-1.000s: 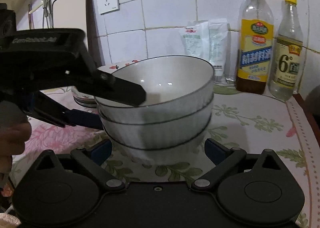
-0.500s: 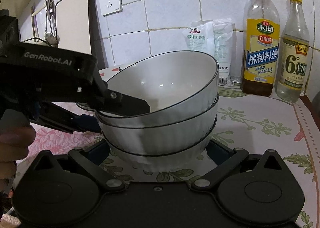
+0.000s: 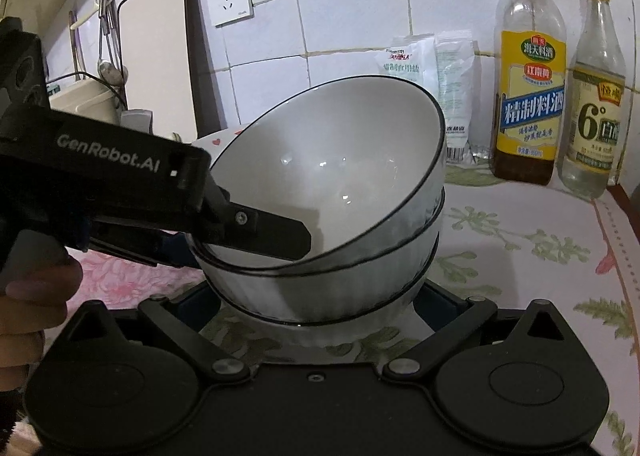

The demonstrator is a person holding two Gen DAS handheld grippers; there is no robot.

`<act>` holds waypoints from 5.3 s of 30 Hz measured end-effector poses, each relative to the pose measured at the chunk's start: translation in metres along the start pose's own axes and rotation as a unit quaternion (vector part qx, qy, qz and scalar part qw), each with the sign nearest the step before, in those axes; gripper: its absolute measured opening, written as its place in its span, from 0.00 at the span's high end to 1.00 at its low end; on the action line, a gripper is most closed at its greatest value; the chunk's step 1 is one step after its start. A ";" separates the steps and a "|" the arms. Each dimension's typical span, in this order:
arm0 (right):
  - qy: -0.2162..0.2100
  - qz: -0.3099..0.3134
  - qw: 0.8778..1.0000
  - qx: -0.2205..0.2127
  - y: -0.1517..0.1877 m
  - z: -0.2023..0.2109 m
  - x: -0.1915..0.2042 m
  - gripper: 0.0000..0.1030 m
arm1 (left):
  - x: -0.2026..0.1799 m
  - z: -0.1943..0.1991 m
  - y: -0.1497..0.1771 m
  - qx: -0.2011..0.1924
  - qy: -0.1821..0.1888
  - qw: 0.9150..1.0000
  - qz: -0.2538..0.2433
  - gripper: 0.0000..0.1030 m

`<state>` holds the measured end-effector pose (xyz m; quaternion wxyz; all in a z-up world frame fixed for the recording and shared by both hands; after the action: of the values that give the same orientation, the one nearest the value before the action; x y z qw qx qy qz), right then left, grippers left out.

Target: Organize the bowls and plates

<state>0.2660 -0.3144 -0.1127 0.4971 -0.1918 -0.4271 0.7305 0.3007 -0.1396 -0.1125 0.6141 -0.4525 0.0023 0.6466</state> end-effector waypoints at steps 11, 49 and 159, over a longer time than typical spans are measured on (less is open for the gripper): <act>-0.001 0.013 1.000 -0.024 0.004 0.035 0.044 0.00 | -0.005 0.064 0.018 -0.012 0.003 0.999 -0.031 0.50; -0.018 0.037 0.998 -0.040 -0.126 -0.066 0.109 0.00 | 0.081 0.086 -0.134 -0.041 -0.017 0.999 -0.005 0.50; 0.238 -0.035 0.967 -0.087 -0.032 0.208 0.186 0.00 | 0.025 0.295 0.071 -0.199 -0.246 0.927 -0.200 0.00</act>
<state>0.0570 -0.2345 0.0571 0.5912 -0.3874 -0.3654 0.6057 0.0765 0.0275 0.0074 0.6093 -0.3835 -0.3681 0.5883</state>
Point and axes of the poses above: each gripper's, at about its wrist camera, not at the fingertips, and z roughly against the way its jaws point, x to its left, y to its underside, the point moved 3 cm from there along -z, roughly the way its jaws point, and after that the axes turned 2 degrees about z, right-handed, at the moved point
